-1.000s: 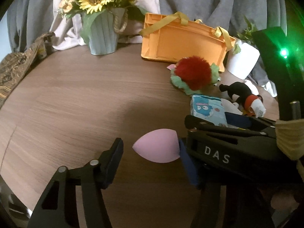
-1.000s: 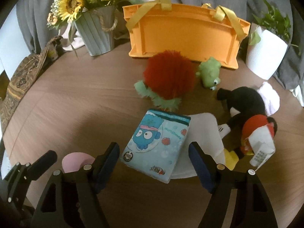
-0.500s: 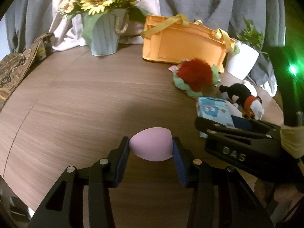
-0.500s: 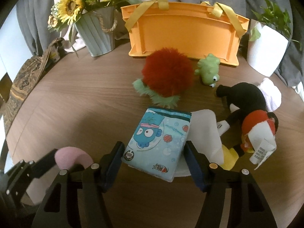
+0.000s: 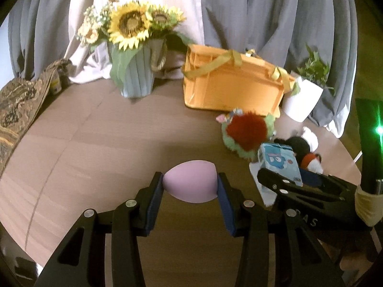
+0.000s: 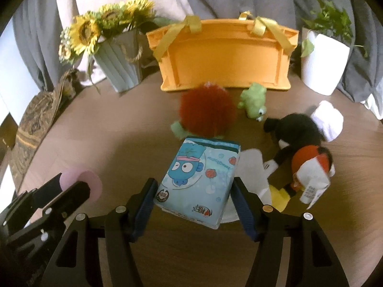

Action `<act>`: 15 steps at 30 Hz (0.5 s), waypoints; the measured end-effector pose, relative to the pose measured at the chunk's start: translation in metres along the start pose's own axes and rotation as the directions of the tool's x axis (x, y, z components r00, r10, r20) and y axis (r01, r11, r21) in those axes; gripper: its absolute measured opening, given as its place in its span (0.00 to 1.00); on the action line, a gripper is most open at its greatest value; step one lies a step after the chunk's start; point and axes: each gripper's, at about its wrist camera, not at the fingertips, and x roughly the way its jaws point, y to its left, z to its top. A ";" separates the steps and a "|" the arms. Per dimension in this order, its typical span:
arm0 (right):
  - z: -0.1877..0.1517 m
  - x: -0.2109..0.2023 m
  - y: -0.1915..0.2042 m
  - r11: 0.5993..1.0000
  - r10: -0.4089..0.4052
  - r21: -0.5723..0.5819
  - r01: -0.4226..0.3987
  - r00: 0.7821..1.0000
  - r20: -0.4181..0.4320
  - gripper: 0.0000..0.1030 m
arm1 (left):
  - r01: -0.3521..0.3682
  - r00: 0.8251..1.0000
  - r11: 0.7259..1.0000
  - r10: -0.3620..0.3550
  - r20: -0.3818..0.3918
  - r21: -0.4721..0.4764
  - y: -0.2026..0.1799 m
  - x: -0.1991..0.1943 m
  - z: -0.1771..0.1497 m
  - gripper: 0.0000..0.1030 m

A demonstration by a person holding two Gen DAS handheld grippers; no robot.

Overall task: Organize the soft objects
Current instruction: 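Close the left gripper on the pink sponge while the right gripper grasps the tissue pack, then lift the sponge and tissue pack with both tools toward the orange crate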

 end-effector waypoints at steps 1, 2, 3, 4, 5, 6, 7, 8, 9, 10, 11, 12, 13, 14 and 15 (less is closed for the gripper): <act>0.002 -0.004 0.001 1.000 -0.006 0.006 0.006 1.000 0.009 0.62 | 0.006 1.000 1.000 -0.006 0.005 0.003 0.001 -0.002 0.003 0.43; 0.004 -0.009 0.003 1.000 -0.012 0.012 0.012 1.000 0.019 0.62 | 0.012 1.000 1.000 -0.012 0.011 0.006 0.003 -0.004 0.008 0.43; 0.006 -0.012 0.003 1.000 -0.015 0.017 0.015 1.000 0.027 0.62 | 0.018 1.000 1.000 -0.018 0.021 0.012 0.005 -0.007 0.013 0.43; 0.009 -0.016 0.004 1.000 -0.020 0.023 0.019 0.999 0.036 0.62 | 0.023 0.999 1.000 -0.024 0.030 0.017 0.006 -0.010 0.016 0.43; 0.012 -0.022 0.007 0.999 -0.029 0.030 0.028 0.998 0.049 0.62 | 0.032 0.999 0.999 -0.033 0.044 0.027 0.007 -0.013 0.022 0.43; 0.014 -0.026 0.008 0.999 -0.033 0.035 0.031 0.998 0.059 0.62 | 0.037 0.998 0.999 -0.039 0.053 0.035 0.008 -0.016 0.027 0.43; 0.015 -0.030 0.009 0.999 -0.037 0.039 0.034 0.997 0.069 0.62 | 0.044 0.997 0.998 -0.047 0.060 0.040 0.008 -0.018 0.031 0.43; 0.018 -0.036 0.012 0.998 -0.046 0.047 0.042 0.995 0.084 0.62 | 0.056 0.996 0.997 -0.060 0.069 0.048 0.009 -0.021 0.035 0.43; 0.020 -0.038 0.014 0.998 -0.050 0.052 0.045 0.994 0.092 0.62 | 0.065 0.994 0.996 -0.070 0.080 0.057 0.010 -0.024 0.040 0.43; 0.022 -0.043 0.015 0.997 -0.056 0.059 0.050 0.993 0.106 0.62 | 0.074 0.993 0.995 -0.080 0.090 0.065 0.011 -0.027 0.044 0.43; 0.025 -0.049 0.018 0.996 -0.067 0.070 0.058 0.990 0.123 0.62 | 0.086 0.991 0.994 -0.093 0.100 0.073 0.012 -0.029 0.048 0.43; 0.027 -0.053 0.020 0.995 -0.073 0.077 0.063 0.988 0.134 0.62 | 0.099 0.988 0.992 -0.108 0.112 0.084 0.013 -0.033 0.054 0.43; 0.029 -0.057 0.022 0.994 -0.081 0.087 0.069 0.986 0.148 0.62 | 0.106 0.986 0.990 -0.117 0.117 0.091 0.012 -0.034 0.057 0.43; 0.031 -0.063 0.023 0.992 -0.091 0.097 0.076 0.982 0.165 0.62 | 0.116 0.984 0.988 -0.128 0.123 0.099 0.013 -0.036 0.061 0.43; 0.034 -0.067 0.025 0.991 -0.101 0.105 0.084 0.979 0.177 0.62 | 0.131 0.981 0.985 -0.145 0.131 0.108 0.013 -0.038 0.066 0.43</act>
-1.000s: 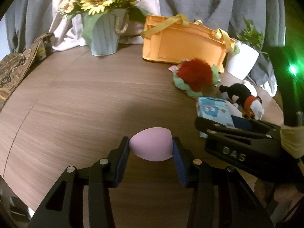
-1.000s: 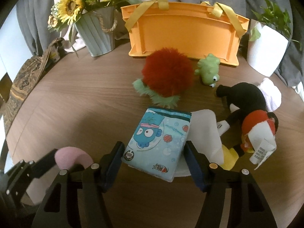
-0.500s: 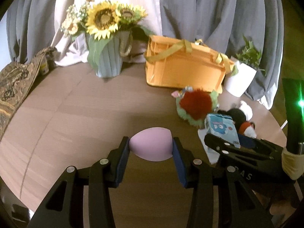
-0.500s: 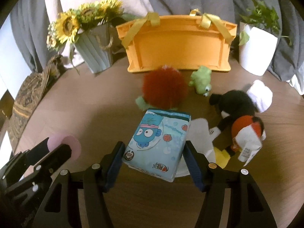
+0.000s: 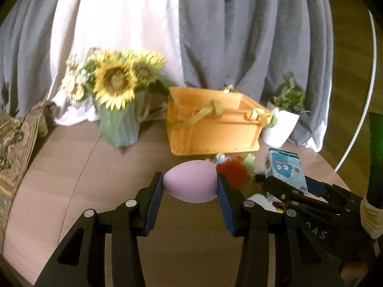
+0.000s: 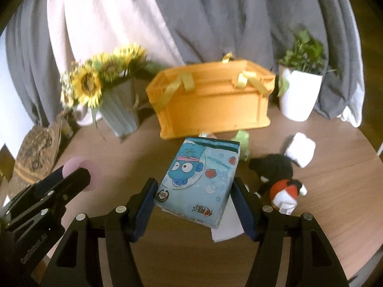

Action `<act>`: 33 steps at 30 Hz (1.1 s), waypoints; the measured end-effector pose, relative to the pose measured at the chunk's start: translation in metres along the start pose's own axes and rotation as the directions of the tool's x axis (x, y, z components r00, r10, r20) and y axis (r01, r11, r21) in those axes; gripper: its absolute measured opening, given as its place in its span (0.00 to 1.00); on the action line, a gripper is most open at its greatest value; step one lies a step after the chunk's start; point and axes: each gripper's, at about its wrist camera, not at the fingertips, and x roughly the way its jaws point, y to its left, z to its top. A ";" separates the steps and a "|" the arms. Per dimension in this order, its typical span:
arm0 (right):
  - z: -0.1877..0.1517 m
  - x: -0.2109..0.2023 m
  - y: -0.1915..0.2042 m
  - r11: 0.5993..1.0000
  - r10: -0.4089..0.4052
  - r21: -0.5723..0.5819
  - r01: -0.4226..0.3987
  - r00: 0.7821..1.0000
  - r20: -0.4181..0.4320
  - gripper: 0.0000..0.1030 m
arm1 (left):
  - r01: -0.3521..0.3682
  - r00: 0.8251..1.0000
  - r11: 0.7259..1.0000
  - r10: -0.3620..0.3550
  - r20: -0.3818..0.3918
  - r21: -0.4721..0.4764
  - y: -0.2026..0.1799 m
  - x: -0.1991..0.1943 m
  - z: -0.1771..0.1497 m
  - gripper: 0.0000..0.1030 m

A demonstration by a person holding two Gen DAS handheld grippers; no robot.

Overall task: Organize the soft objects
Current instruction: 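Lift the sponge and tissue pack with both tools toward the orange crate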

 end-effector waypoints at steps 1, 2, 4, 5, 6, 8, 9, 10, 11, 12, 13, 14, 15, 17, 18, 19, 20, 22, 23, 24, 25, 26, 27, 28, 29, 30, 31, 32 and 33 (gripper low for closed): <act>0.003 -0.004 0.001 1.000 -0.007 0.007 0.007 1.000 0.014 0.62 | 0.010 1.000 1.000 -0.010 0.006 0.005 0.000 -0.001 0.003 0.43; 0.005 -0.008 0.002 1.000 -0.016 0.016 0.016 0.999 0.032 0.62 | 0.017 1.000 1.000 -0.017 0.011 0.008 0.000 -0.002 0.007 0.43; 0.010 -0.015 0.003 0.999 -0.033 0.031 0.031 0.998 0.060 0.62 | 0.027 0.999 1.000 -0.027 0.025 0.016 -0.001 -0.003 0.013 0.43; 0.014 -0.019 0.002 0.998 -0.041 0.042 0.038 0.996 0.076 0.62 | 0.029 0.999 0.999 -0.030 0.035 0.020 -0.002 -0.004 0.017 0.43; 0.016 -0.021 0.002 0.998 -0.043 0.046 0.039 0.996 0.083 0.62 | 0.032 0.999 0.999 -0.033 0.043 0.021 -0.003 -0.005 0.021 0.43; 0.024 -0.025 0.000 0.998 -0.046 0.048 0.041 0.993 0.107 0.62 | 0.032 0.998 0.999 -0.033 0.060 0.021 -0.006 -0.006 0.027 0.43; 0.026 -0.027 -0.001 0.998 -0.047 0.046 0.042 0.992 0.116 0.62 | 0.031 0.997 0.999 -0.032 0.071 0.024 -0.008 -0.006 0.032 0.43; 0.030 -0.029 -0.003 0.998 -0.045 0.046 0.040 0.990 0.130 0.62 | 0.030 0.996 0.999 -0.032 0.080 0.026 -0.010 -0.007 0.035 0.43; 0.034 -0.030 -0.005 0.998 -0.042 0.047 0.036 0.989 0.139 0.62 | 0.025 0.995 0.999 -0.027 0.094 0.027 -0.014 -0.007 0.039 0.43; 0.038 -0.032 -0.008 0.998 -0.037 0.047 0.030 0.988 0.152 0.62 | 0.021 0.994 0.999 -0.024 0.104 0.025 -0.016 -0.007 0.042 0.43; 0.041 -0.033 -0.011 0.999 -0.033 0.046 0.026 0.986 0.161 0.62 | 0.018 0.993 1.000 -0.020 0.114 0.023 -0.019 -0.007 0.045 0.43; 0.045 -0.034 -0.014 0.999 -0.027 0.041 0.020 0.985 0.172 0.62 | 0.014 0.992 1.000 -0.016 0.123 0.021 -0.023 -0.007 0.048 0.43; 0.049 -0.034 -0.016 0.999 -0.019 0.038 0.013 0.983 0.181 0.62 | 0.009 0.991 1.000 -0.012 0.132 0.019 -0.028 -0.006 0.053 0.43; 0.059 -0.036 -0.023 1.000 -0.005 0.031 -0.002 0.980 0.200 0.62 | -0.004 0.988 1.000 0.000 0.153 0.023 -0.036 -0.006 0.059 0.43; 0.063 -0.037 -0.026 1.000 0.001 0.027 -0.007 0.978 0.209 0.62 | -0.015 0.986 1.000 0.011 0.168 0.022 -0.040 -0.005 0.063 0.43; 0.067 -0.037 -0.029 1.000 0.009 0.021 -0.013 0.976 0.217 0.62 | -0.023 0.984 1.000 0.019 0.179 0.021 -0.042 -0.005 0.066 0.43; 0.074 -0.037 -0.033 1.000 0.020 0.012 -0.023 0.974 0.226 0.62 | -0.032 0.981 0.999 0.028 0.192 0.018 -0.045 -0.005 0.069 0.43; 0.082 -0.036 -0.038 0.999 0.035 -0.002 -0.035 0.971 0.238 0.62 | -0.044 0.976 0.999 0.040 0.215 0.010 -0.053 -0.002 0.076 0.43; 0.087 -0.036 -0.041 0.999 0.044 -0.010 -0.043 0.968 0.248 0.62 | -0.049 0.973 0.999 0.046 0.227 0.009 -0.056 -0.001 0.078 0.43; 0.090 -0.036 -0.044 0.999 0.052 -0.014 -0.050 0.965 0.256 0.62 | -0.056 0.970 0.998 0.052 0.237 0.008 -0.059 -0.001 0.080 0.43; 0.095 -0.035 -0.046 0.998 0.062 -0.019 -0.059 0.962 0.264 0.62 | -0.060 0.968 0.998 0.057 0.246 0.005 -0.061 0.000 0.082 0.43; 0.099 -0.034 -0.049 0.997 0.072 -0.027 -0.068 0.959 0.274 0.62 | -0.065 0.964 0.998 0.062 0.258 0.002 -0.065 0.002 0.086 0.43; 0.102 -0.034 -0.051 0.997 0.077 -0.031 -0.071 0.957 0.279 0.62 | -0.070 0.961 0.998 0.068 0.268 -0.003 -0.067 0.004 0.088 0.43; 0.107 -0.033 -0.053 0.996 0.085 -0.037 -0.077 0.954 0.288 0.62 | -0.073 0.958 0.997 0.072 0.277 -0.006 -0.069 0.005 0.090 0.43; 0.109 -0.032 -0.055 0.996 0.090 -0.042 -0.082 0.952 0.293 0.62 | -0.077 0.955 0.997 0.076 0.288 -0.008 -0.071 0.006 0.094 0.43; 0.113 -0.032 -0.057 0.995 0.098 -0.047 -0.088 0.949 0.300 0.62 | -0.082 0.952 0.997 0.081 0.295 -0.008 -0.073 0.008 0.095 0.43; 0.115 -0.032 -0.059 0.994 0.103 -0.050 -0.092 0.947 0.306 0.62 | -0.088 0.949 0.996 0.086 0.304 -0.007 -0.075 0.009 0.098 0.43; 0.118 -0.031 -0.060 0.994 0.108 -0.056 -0.095 0.943 0.313 0.62 | -0.093 0.945 0.996 0.090 0.314 -0.005 -0.077 0.010 0.100 0.43; 0.121 -0.031 -0.062 0.994 0.110 -0.062 -0.095 0.941 0.320 0.62 | -0.099 0.942 0.995 0.093 0.321 0.000 -0.079 0.013 0.104 0.43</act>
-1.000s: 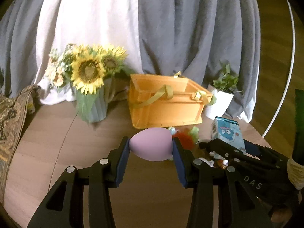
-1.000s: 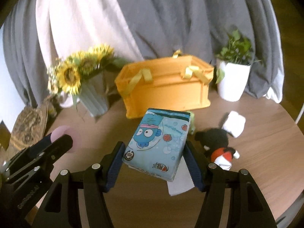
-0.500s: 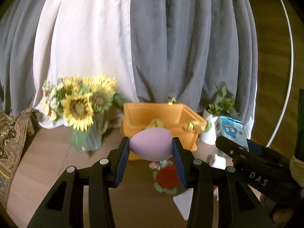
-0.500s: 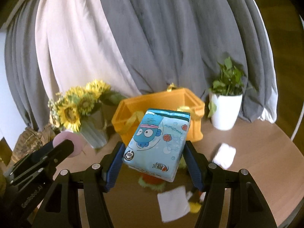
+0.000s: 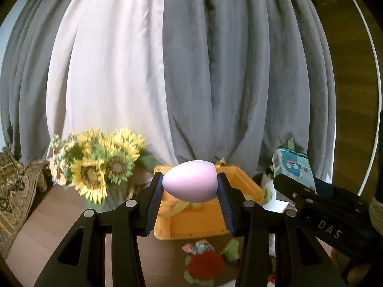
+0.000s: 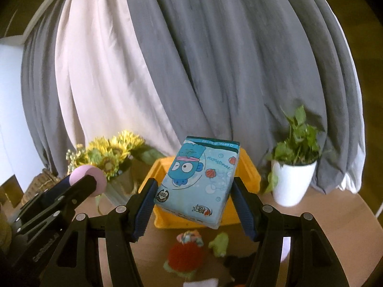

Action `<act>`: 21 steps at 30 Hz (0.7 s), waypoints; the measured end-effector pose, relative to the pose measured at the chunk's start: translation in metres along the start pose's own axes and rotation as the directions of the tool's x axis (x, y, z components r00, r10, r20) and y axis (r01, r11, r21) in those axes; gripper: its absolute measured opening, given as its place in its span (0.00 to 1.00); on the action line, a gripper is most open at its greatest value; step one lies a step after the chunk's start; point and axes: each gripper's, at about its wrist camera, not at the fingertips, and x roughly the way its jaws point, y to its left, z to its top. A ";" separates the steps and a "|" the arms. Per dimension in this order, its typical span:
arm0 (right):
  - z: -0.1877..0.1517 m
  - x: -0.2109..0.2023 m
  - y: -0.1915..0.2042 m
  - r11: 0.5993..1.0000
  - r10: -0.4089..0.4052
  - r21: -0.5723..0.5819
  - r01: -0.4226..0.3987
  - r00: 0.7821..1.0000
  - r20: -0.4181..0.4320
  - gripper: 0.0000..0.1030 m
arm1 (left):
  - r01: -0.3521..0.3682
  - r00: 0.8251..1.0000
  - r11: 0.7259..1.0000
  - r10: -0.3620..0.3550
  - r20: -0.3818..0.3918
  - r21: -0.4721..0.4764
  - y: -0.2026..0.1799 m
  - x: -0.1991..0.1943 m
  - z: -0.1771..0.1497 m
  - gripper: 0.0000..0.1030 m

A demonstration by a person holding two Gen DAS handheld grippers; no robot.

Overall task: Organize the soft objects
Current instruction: 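Lift the sponge and tissue pack with both tools toward the orange crate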

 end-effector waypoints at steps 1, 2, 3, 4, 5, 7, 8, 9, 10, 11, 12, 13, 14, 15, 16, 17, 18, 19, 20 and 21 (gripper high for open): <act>0.003 0.002 -0.002 1.000 0.000 -0.005 0.001 1.000 0.007 0.62 | -0.001 1.000 1.000 0.001 0.004 0.004 -0.001 0.002 0.002 0.43; 0.006 0.004 -0.003 1.000 0.003 -0.006 -0.003 1.000 0.011 0.62 | -0.004 1.000 1.000 0.004 0.011 0.010 -0.003 0.006 0.005 0.43; 0.007 0.006 -0.004 1.000 0.006 -0.006 -0.006 1.000 0.013 0.62 | -0.006 1.000 1.000 0.006 0.014 0.013 -0.004 0.009 0.007 0.43; 0.009 0.009 -0.006 1.000 0.006 -0.008 -0.006 1.000 0.016 0.62 | -0.008 1.000 1.000 0.008 0.019 0.015 -0.005 0.013 0.010 0.43; 0.011 0.011 -0.006 1.000 0.007 -0.009 -0.007 1.000 0.019 0.62 | -0.008 1.000 1.000 0.007 0.021 0.017 -0.006 0.015 0.011 0.43; 0.016 0.018 -0.009 1.000 0.011 -0.007 -0.011 1.000 0.025 0.62 | -0.010 1.000 1.000 0.009 0.023 0.020 -0.007 0.024 0.014 0.43; 0.019 0.020 -0.010 1.000 0.010 -0.009 -0.010 1.000 0.029 0.62 | -0.012 1.000 1.000 0.011 0.023 0.021 -0.006 0.029 0.016 0.43; 0.022 0.025 -0.012 1.000 0.010 -0.012 -0.010 0.999 0.031 0.62 | -0.008 1.000 1.000 0.008 0.019 0.018 -0.006 0.033 0.017 0.43; 0.024 0.030 -0.013 1.000 0.011 -0.012 -0.011 0.999 0.033 0.62 | -0.005 1.000 1.000 0.004 0.016 0.015 -0.006 0.039 0.018 0.43; 0.027 0.035 -0.014 1.000 0.011 -0.013 -0.010 0.999 0.033 0.62 | -0.004 1.000 1.000 0.004 0.012 0.015 -0.006 0.044 0.020 0.43; 0.029 0.039 -0.015 1.000 0.012 -0.014 -0.012 0.999 0.030 0.62 | -0.005 1.000 1.000 0.005 0.008 0.015 -0.006 0.051 0.021 0.43; 0.030 0.044 -0.016 1.000 0.015 -0.014 -0.014 0.999 0.029 0.62 | -0.007 1.000 1.000 0.007 0.005 0.015 -0.006 0.057 0.023 0.43; 0.032 0.049 -0.018 1.000 0.015 -0.015 -0.014 1.000 0.027 0.62 | -0.009 1.000 1.000 0.009 0.003 0.014 -0.005 0.063 0.023 0.43; 0.033 0.056 -0.019 1.000 0.013 -0.020 -0.012 1.000 0.023 0.62 | -0.010 1.000 1.000 0.010 0.000 0.013 -0.004 0.070 0.024 0.43; 0.034 0.061 -0.019 1.000 0.012 -0.023 -0.011 1.000 0.018 0.62 | -0.013 1.000 1.000 0.013 -0.002 0.014 -0.004 0.075 0.025 0.43; 0.035 0.069 -0.020 1.000 0.011 -0.024 -0.011 1.000 0.012 0.62 | -0.015 1.000 1.000 0.015 -0.004 0.014 -0.004 0.080 0.025 0.43; 0.036 0.074 -0.021 1.000 0.012 -0.023 -0.011 1.000 0.008 0.62 | -0.017 1.000 1.000 0.017 -0.007 0.014 -0.004 0.087 0.026 0.43; 0.037 0.081 -0.022 1.000 0.013 -0.023 -0.013 1.000 0.002 0.62 | -0.016 1.000 1.000 0.016 -0.013 0.012 -0.003 0.092 0.026 0.43; 0.038 0.087 -0.023 1.000 0.011 -0.022 -0.012 1.000 -0.005 0.62 | -0.017 1.000 1.000 0.017 -0.019 0.009 -0.003 0.098 0.025 0.43; 0.038 0.093 -0.024 1.000 0.011 -0.020 -0.011 1.000 -0.009 0.62 | -0.020 0.999 1.000 0.021 -0.028 0.010 -0.003 0.105 0.025 0.43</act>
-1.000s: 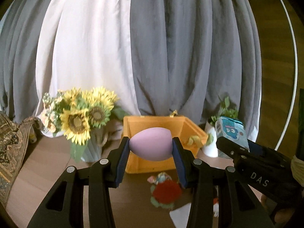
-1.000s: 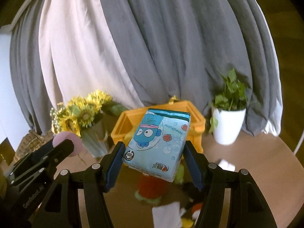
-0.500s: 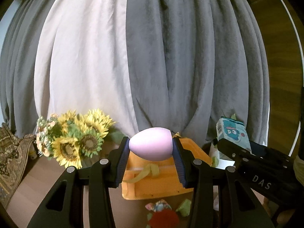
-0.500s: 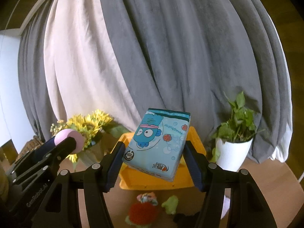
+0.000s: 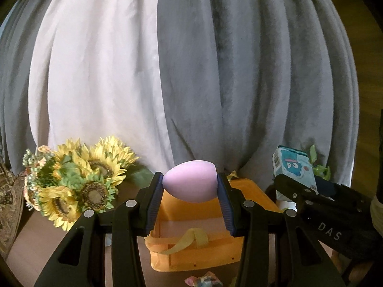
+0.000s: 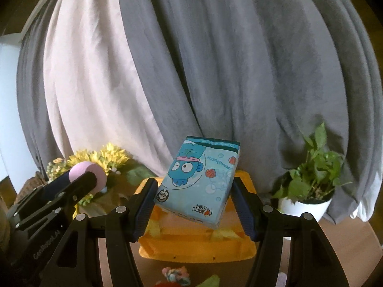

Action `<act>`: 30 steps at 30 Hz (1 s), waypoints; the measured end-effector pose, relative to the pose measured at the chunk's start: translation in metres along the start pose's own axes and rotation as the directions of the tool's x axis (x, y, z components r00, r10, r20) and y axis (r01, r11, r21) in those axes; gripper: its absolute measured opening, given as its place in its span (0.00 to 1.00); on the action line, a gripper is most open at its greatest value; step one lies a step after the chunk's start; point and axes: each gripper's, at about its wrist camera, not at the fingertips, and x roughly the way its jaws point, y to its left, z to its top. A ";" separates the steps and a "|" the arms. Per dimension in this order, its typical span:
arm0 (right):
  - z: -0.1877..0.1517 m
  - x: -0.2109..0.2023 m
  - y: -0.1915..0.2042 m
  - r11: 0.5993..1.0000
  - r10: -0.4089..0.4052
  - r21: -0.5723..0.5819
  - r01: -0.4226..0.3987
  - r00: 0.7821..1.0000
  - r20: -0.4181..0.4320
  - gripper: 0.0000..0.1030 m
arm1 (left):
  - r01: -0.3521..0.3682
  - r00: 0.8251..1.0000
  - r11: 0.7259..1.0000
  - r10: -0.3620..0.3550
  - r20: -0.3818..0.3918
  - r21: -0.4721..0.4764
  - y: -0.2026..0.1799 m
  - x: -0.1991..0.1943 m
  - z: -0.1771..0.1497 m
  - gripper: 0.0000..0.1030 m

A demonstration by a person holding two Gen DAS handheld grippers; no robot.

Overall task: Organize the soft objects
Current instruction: 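Lift the sponge and tissue pack with both tools toward the orange crate, then open both grippers to drop the sponge and tissue pack into the crate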

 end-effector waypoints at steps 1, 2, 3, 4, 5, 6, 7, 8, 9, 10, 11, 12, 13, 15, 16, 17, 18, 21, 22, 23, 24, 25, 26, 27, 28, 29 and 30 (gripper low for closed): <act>0.000 0.005 -0.001 1.000 0.001 0.001 -0.001 1.000 -0.004 0.62 | -0.001 1.000 1.000 0.001 -0.004 0.000 0.000 0.004 0.000 0.43; 0.000 0.012 -0.001 1.000 -0.001 -0.001 0.001 1.000 -0.009 0.62 | -0.002 1.000 1.000 0.002 -0.009 0.000 0.000 0.009 -0.001 0.43; 0.000 0.016 -0.003 1.000 -0.003 -0.003 0.002 1.000 -0.014 0.62 | -0.005 1.000 1.000 0.005 -0.016 0.000 0.002 0.017 -0.001 0.43; 0.000 0.022 -0.004 1.000 -0.004 -0.005 0.004 1.000 -0.019 0.62 | -0.007 1.000 1.000 0.007 -0.023 0.001 0.002 0.022 -0.002 0.43; -0.001 0.027 -0.005 1.000 -0.004 -0.006 0.004 1.000 -0.025 0.62 | -0.007 0.999 1.000 0.007 -0.032 0.001 0.003 0.029 -0.003 0.43; -0.001 0.033 -0.006 1.000 -0.007 -0.007 0.006 0.999 -0.032 0.62 | -0.007 0.999 1.000 0.007 -0.038 0.000 0.003 0.033 -0.004 0.43; -0.001 0.039 -0.007 1.000 -0.007 -0.007 0.007 0.999 -0.039 0.62 | -0.008 0.999 1.000 0.008 -0.045 0.001 0.003 0.038 -0.005 0.43; -0.002 0.045 -0.009 1.000 -0.006 -0.006 0.006 0.999 -0.048 0.62 | -0.011 0.999 1.000 0.011 -0.053 0.001 0.004 0.045 -0.006 0.43; -0.001 0.052 -0.010 1.000 -0.006 -0.005 0.006 0.998 -0.057 0.62 | -0.013 0.998 1.000 0.013 -0.063 0.000 0.004 0.051 -0.008 0.43; -0.002 0.058 -0.011 1.000 -0.006 -0.006 0.006 0.998 -0.068 0.62 | -0.011 0.997 1.000 0.011 -0.074 -0.002 0.005 0.058 -0.009 0.43; -0.003 0.065 -0.013 1.000 -0.007 -0.005 0.007 0.997 -0.081 0.62 | -0.010 0.996 1.000 0.009 -0.084 -0.006 0.006 0.064 -0.010 0.43; -0.004 0.072 -0.014 1.000 -0.007 -0.004 0.007 0.996 -0.093 0.62 | -0.008 0.995 1.000 0.008 -0.095 -0.007 0.008 0.070 -0.010 0.43; -0.006 0.078 -0.014 1.000 -0.006 -0.002 0.006 0.995 -0.102 0.62 | -0.004 0.994 1.000 0.003 -0.107 -0.007 0.008 0.076 -0.011 0.43; -0.008 0.091 -0.017 1.000 -0.004 0.000 0.004 0.991 -0.132 0.62 | -0.003 0.992 1.000 0.002 -0.127 -0.005 0.009 0.088 -0.014 0.43; -0.010 0.096 -0.019 1.000 -0.001 0.003 0.001 0.990 -0.143 0.62 | -0.002 0.991 1.000 0.002 -0.134 -0.001 0.008 0.093 -0.016 0.43; -0.012 0.103 -0.020 1.000 0.002 0.003 -0.002 0.987 -0.159 0.62 | -0.001 0.990 1.000 0.001 -0.140 0.003 0.008 0.098 -0.018 0.43; -0.013 0.106 -0.020 1.000 0.002 0.000 -0.002 0.986 -0.167 0.62 | 0.000 0.989 1.000 0.002 -0.149 0.009 0.007 0.105 -0.020 0.43; -0.018 0.119 -0.022 1.000 -0.005 -0.009 0.004 0.982 -0.191 0.62 | 0.000 0.985 1.000 0.004 -0.174 0.021 0.007 0.121 -0.025 0.43; -0.020 0.123 -0.023 1.000 -0.007 -0.010 0.005 0.980 -0.201 0.62 | 0.003 0.983 1.000 0.001 -0.183 0.024 0.007 0.125 -0.027 0.43; -0.022 0.128 -0.023 1.000 -0.007 -0.010 0.005 0.977 -0.212 0.62 | 0.007 0.982 1.000 -0.002 -0.190 0.024 0.008 0.129 -0.029 0.43; -0.023 0.132 -0.024 1.000 -0.006 -0.011 0.003 0.975 -0.223 0.62 | 0.011 0.980 1.000 -0.006 -0.198 0.023 0.008 0.134 -0.032 0.43; -0.025 0.137 -0.025 1.000 -0.006 -0.016 0.002 0.972 -0.234 0.62 | 0.017 0.979 1.000 -0.012 -0.204 0.023 0.008 0.138 -0.033 0.43; -0.028 0.142 -0.026 1.000 -0.012 -0.021 0.007 0.970 -0.244 0.62 | 0.021 0.977 0.999 -0.015 -0.211 0.026 0.008 0.144 -0.035 0.43; -0.029 0.146 -0.027 1.000 -0.016 -0.026 0.009 0.968 -0.251 0.62 | 0.016 0.975 0.999 -0.008 -0.221 0.036 0.007 0.150 -0.038 0.43; -0.030 0.150 -0.028 0.999 -0.018 -0.031 0.011 0.965 -0.260 0.62 | 0.013 0.973 0.999 -0.003 -0.230 0.043 0.007 0.154 -0.039 0.44; -0.032 0.154 -0.029 0.999 -0.023 -0.036 0.014 0.963 -0.269 0.62 | 0.013 0.971 0.999 -0.002 -0.238 0.047 0.007 0.157 -0.041 0.44; -0.032 0.156 -0.029 0.999 -0.026 -0.040 0.016 0.962 -0.273 0.62 | 0.014 0.967 0.999 -0.002 -0.255 0.048 0.007 0.162 -0.043 0.44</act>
